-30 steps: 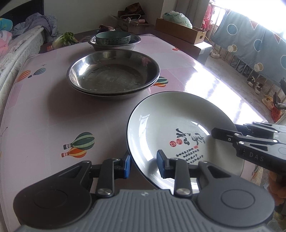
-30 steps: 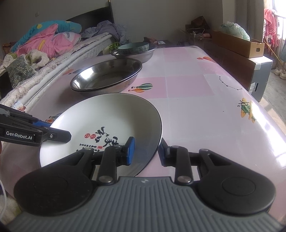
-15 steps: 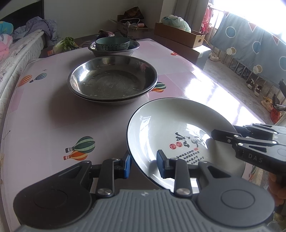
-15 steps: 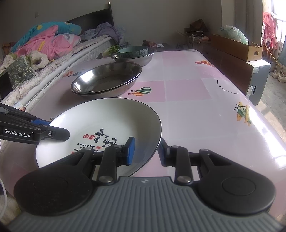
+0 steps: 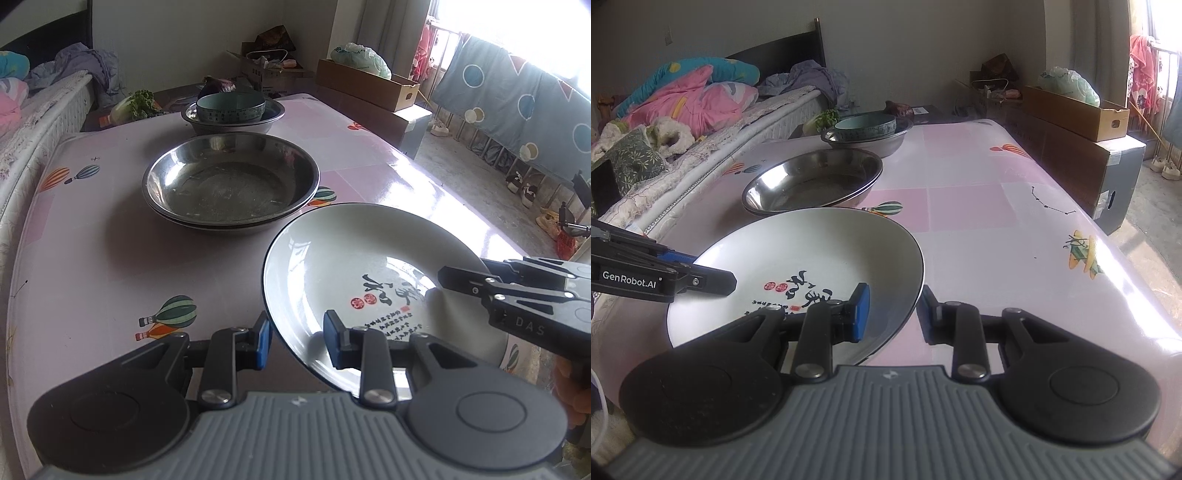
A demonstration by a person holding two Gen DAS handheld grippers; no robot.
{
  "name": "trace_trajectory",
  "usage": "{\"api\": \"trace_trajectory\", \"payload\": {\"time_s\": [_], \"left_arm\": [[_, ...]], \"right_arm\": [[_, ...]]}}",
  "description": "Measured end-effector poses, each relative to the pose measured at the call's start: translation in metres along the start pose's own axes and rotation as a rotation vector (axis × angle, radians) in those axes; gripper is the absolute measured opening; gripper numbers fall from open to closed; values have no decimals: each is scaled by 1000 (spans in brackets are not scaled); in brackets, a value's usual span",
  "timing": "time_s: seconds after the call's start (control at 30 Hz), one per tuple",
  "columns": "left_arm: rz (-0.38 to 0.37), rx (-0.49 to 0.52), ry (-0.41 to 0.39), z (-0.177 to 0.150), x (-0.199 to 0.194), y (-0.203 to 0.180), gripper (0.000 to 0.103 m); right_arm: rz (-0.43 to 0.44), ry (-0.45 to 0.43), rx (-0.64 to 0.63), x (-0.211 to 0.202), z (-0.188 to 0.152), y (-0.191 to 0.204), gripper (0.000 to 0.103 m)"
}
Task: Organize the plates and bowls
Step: 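Carry the white plate over the stacked steel basin and lower it in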
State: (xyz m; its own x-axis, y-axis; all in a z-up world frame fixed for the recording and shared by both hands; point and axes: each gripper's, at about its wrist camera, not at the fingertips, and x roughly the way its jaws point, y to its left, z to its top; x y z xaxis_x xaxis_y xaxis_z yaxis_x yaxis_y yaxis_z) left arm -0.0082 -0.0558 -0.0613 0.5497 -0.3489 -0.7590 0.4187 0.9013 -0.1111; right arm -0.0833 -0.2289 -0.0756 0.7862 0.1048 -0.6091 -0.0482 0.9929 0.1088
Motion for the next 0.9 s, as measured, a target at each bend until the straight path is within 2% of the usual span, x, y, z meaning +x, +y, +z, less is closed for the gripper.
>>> {"api": "trace_trajectory", "payload": {"time_s": [0.27,0.5,0.7,0.83,0.9], "left_arm": [[-6,-7,-50,21,-14,10,31],[39,-39,-84,61,-7,42,31],[79,-99,-32,93,30,81,31],[88,-137,20,103,56,103,31],[94,-140,28,106,63,109,30]], "right_arm": [[-4,-56,-5,-4,32,5,28],[33,-72,-39,35,83,14,28],[84,14,-20,106,117,19,28],[104,102,2,148,124,17,27],[104,119,-6,161,125,20,28]]}}
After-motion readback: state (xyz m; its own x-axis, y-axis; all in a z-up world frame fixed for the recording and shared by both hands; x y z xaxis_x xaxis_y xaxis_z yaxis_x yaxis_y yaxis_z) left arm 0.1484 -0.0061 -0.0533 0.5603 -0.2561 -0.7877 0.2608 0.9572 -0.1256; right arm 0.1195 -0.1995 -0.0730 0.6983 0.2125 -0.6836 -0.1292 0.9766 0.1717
